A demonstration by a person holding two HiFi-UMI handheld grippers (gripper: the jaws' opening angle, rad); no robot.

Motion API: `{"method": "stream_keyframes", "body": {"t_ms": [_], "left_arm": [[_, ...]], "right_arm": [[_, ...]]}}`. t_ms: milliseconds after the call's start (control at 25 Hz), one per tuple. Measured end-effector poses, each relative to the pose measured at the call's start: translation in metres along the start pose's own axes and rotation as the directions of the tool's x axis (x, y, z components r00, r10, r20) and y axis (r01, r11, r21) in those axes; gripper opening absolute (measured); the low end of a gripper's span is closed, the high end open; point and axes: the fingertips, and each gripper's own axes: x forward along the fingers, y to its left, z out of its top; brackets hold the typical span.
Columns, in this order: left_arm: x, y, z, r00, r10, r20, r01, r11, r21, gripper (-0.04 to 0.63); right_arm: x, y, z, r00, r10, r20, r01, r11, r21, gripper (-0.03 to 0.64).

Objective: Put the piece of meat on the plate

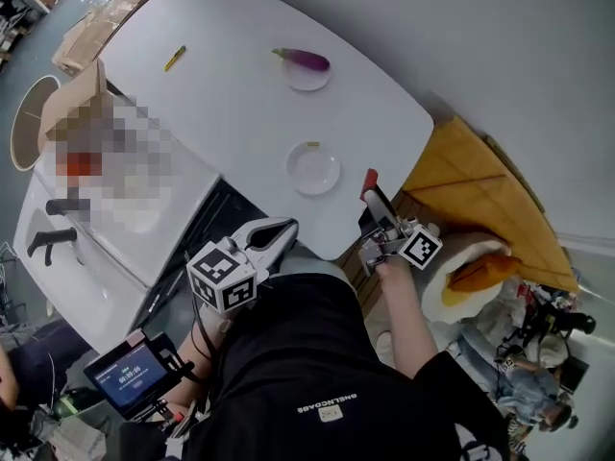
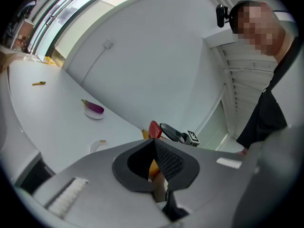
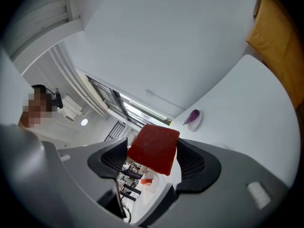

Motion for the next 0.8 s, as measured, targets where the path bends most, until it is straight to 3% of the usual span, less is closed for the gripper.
{"method": "stream_keyframes", "body": {"t_ms": [160,440,800], "left_arm": [[-0.005,0.015,-0.004,0.997,0.070,0.039,-0.068,0.997,-0.037,0.015],[-0.009,-0.003,-0.015,0.987,0.143,0.069,-0.138,0.988,-0.068,0.015],[-0.020,0.003,-0.032,0.972,0.223,0.081,-0.210,0.967,-0.143,0.015]], "right_arm": [[0.021,-0.015,-0.015,0.995,-0.013,-0.102,0.009,0.999,-0.040,0.325],[0.027,-0.023,-0.031,0.969,-0.048,-0.241,0.017,0.992,-0.129,0.325],[0.049,-0.062,-0.056,0.910,-0.156,-0.385,0.063,0.968,-0.245,0.324]]}}
